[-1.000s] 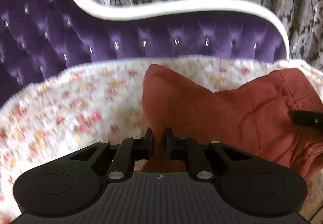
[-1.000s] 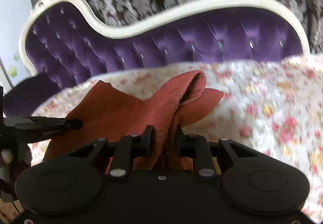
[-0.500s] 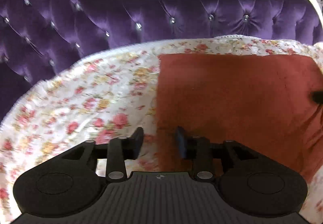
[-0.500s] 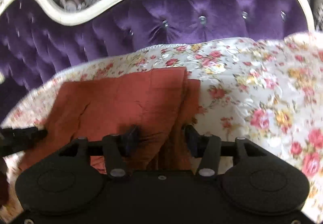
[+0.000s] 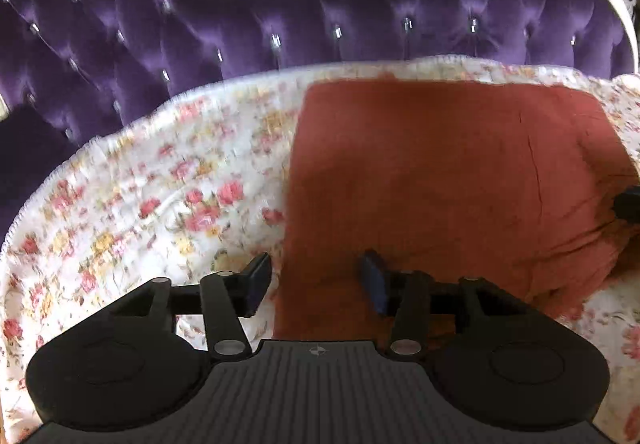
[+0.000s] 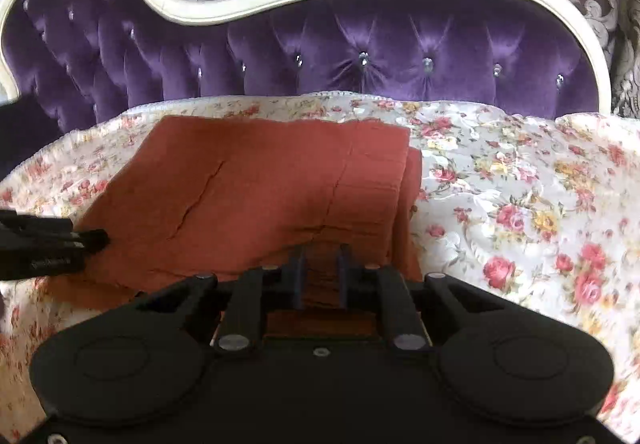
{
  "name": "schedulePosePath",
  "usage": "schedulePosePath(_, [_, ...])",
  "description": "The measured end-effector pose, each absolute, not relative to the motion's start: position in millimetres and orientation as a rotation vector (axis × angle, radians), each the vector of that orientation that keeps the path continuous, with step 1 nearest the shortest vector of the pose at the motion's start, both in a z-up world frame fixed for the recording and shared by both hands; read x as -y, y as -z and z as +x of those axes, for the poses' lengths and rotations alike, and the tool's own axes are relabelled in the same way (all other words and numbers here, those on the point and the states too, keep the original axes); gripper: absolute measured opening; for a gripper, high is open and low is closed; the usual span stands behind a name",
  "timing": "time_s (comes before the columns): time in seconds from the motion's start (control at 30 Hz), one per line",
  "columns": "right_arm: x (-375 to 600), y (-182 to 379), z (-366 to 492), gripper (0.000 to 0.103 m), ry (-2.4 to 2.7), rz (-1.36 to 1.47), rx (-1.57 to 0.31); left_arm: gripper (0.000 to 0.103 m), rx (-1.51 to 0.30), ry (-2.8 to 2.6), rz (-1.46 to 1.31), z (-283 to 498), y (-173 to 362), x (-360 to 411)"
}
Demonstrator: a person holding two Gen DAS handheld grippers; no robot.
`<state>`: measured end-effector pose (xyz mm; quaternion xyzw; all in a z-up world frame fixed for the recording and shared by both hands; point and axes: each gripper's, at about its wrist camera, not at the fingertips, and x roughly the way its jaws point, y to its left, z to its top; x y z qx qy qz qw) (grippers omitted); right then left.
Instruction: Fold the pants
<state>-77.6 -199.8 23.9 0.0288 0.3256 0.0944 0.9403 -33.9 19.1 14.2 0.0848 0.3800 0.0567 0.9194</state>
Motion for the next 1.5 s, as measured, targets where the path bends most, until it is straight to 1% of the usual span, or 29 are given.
schedulePosePath(0.1, [203, -26, -75, 0.020, -0.187, 0.077, -0.680, 0.053, -0.804, -0.132, 0.209, -28, -16, -13])
schedulePosePath(0.13, [203, -27, -71, 0.019, -0.183, 0.086, -0.689, 0.054, -0.816, -0.137, 0.205, -24, -18, -13])
schedulePosePath(0.17, [204, -27, -69, 0.018, -0.179, 0.096, -0.697, 0.059, -0.824, -0.149, 0.202, -21, -19, -13])
schedulePosePath(0.23, [204, -30, -68, 0.018, -0.174, 0.106, -0.707, 0.064, -0.833, -0.179, 0.197, -19, -19, -15])
schedulePosePath(0.27, [203, -29, -67, 0.018, -0.171, 0.106, -0.709, 0.066, -0.832, -0.186, 0.191, -21, -18, -16])
schedulePosePath(0.47, [199, -30, -65, 0.020, -0.161, 0.094, -0.722, 0.069, -0.823, -0.211, 0.180, -25, -16, -15])
schedulePosePath(0.57, [198, -32, -62, 0.023, -0.159, 0.086, -0.743, 0.070, -0.827, -0.218, 0.183, -23, -17, -13])
schedulePosePath(0.63, [197, -34, -60, 0.031, -0.166, 0.090, -0.758, 0.070, -0.825, -0.214, 0.180, -23, -17, -13])
schedulePosePath(0.67, [196, -35, -59, 0.043, -0.183, 0.094, -0.766, 0.070, -0.825, -0.211, 0.177, -23, -17, -14])
schedulePosePath(0.7, [195, -35, -59, 0.053, -0.200, 0.094, -0.770, 0.070, -0.826, -0.209, 0.171, -22, -17, -15])
schedulePosePath(0.9, [174, -34, -59, 0.073, -0.207, 0.036, -0.779, 0.070, -0.858, -0.185, 0.139, -18, -20, -21])
schedulePosePath(1.03, [171, -34, -56, 0.079, -0.195, 0.046, -0.790, 0.072, -0.856, -0.182, 0.133, -18, -19, -21])
schedulePosePath(1.1, [169, -35, -55, 0.085, -0.197, 0.049, -0.802, 0.074, -0.849, -0.187, 0.137, -19, -18, -20])
schedulePosePath(1.17, [167, -35, -53, 0.089, -0.200, 0.046, -0.815, 0.076, -0.844, -0.194, 0.141, -20, -18, -20])
schedulePosePath(1.5, [161, -33, -47, 0.100, -0.179, 0.035, -0.844, 0.077, -0.847, -0.181, 0.124, -18, -19, -22])
